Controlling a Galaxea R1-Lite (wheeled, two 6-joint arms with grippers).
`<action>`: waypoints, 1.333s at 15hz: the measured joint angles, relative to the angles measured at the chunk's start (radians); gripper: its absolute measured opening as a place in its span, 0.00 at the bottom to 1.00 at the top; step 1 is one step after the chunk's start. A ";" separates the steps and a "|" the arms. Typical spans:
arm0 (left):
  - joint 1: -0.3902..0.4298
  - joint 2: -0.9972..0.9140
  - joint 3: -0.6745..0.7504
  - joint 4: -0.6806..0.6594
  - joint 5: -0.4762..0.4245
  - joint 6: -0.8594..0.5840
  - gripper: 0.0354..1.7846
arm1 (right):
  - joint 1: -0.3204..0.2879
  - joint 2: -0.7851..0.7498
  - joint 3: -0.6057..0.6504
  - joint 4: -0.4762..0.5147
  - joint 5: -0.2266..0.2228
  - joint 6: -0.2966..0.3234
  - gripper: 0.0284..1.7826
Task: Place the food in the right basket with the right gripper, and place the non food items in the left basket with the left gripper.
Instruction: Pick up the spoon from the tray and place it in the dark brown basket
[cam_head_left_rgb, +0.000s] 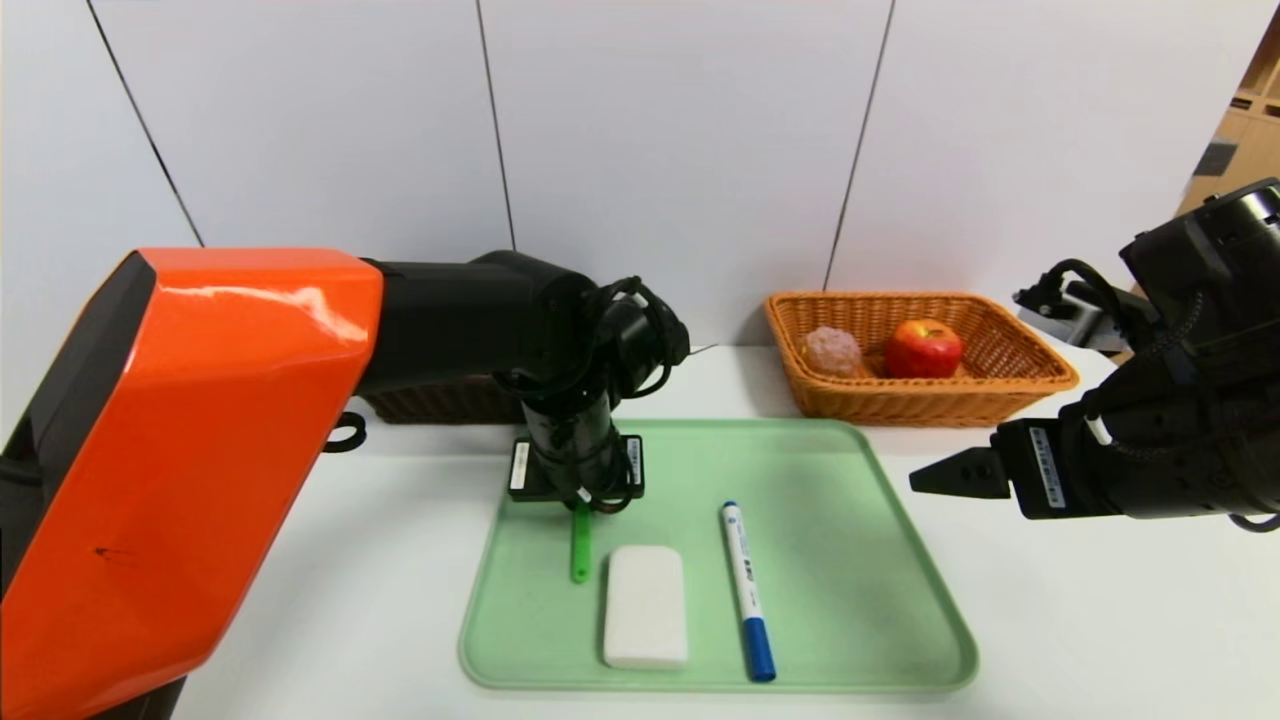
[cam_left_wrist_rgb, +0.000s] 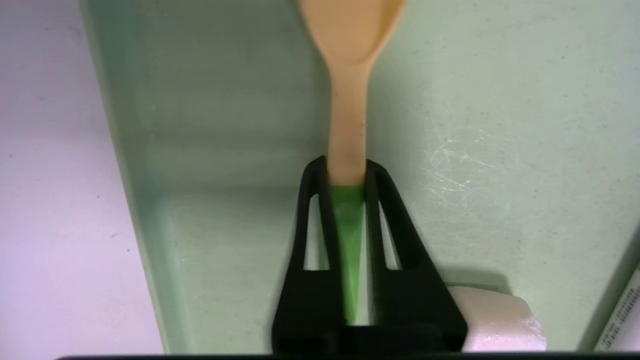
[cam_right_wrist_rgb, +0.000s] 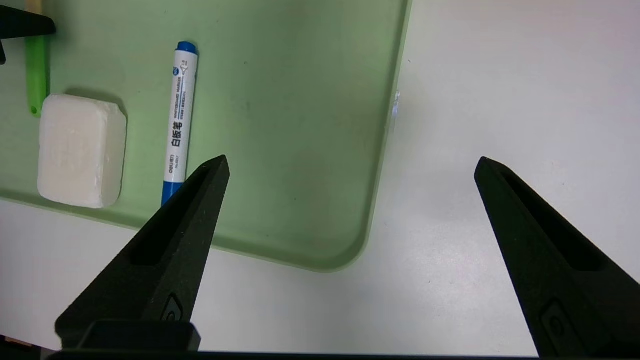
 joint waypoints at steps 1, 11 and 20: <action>0.000 0.000 0.000 0.000 0.000 -0.001 0.05 | 0.000 -0.001 0.008 -0.015 0.000 -0.001 0.95; -0.007 -0.079 -0.001 -0.105 -0.220 0.044 0.05 | -0.001 -0.016 0.059 -0.044 0.003 0.001 0.95; 0.014 -0.269 -0.001 -0.460 -0.362 0.047 0.05 | -0.013 -0.018 0.071 -0.043 0.004 0.001 0.95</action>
